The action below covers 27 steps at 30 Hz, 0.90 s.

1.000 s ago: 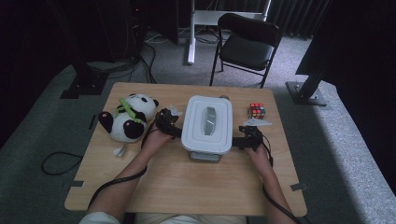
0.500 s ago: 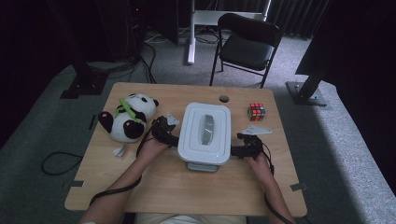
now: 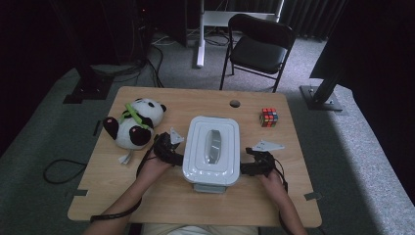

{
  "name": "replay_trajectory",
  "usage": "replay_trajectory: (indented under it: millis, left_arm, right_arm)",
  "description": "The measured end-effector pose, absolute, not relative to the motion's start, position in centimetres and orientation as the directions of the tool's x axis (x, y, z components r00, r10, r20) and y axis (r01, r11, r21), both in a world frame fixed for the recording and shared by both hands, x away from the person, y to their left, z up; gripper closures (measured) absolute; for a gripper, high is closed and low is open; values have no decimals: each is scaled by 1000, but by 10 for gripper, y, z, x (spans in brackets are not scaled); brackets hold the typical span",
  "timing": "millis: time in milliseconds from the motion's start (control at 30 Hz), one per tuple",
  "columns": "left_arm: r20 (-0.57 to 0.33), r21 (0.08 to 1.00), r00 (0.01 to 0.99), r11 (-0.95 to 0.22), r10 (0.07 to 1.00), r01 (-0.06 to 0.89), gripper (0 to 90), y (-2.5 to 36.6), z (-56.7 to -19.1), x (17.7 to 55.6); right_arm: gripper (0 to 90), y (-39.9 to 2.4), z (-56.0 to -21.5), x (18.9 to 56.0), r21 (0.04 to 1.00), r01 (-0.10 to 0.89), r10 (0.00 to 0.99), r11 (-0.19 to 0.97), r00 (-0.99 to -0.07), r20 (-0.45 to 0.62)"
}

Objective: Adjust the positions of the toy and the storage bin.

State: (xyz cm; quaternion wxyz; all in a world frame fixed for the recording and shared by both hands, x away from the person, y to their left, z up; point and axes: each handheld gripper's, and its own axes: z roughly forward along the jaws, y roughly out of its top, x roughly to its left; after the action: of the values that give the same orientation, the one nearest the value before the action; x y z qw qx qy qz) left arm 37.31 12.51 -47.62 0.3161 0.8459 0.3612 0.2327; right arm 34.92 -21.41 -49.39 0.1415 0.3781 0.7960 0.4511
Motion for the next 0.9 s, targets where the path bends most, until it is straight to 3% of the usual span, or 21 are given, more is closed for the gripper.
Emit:
replay_trajectory:
  millis: [267,433,667,900]
  left_arm:
    - [169,708,626,-535,762,460,41,127,-474,362]
    - [89,733,649,-490,756,471,37,138,-481,366]
    - [62,711,658,-496,751,498,37,146,-492,367]
    - [52,681,673,-519,738,516,37,150,-498,366]
  right_arm:
    - [194,-213,-495,342,830,467,725,307,-679,114]
    - [134,-220,-498,344,843,465,730,271,-670,136]
    - [123,-237,-497,353,863,442,786,246,-612,89]
    - [122,-260,-491,367,871,469,832,147,-535,148]
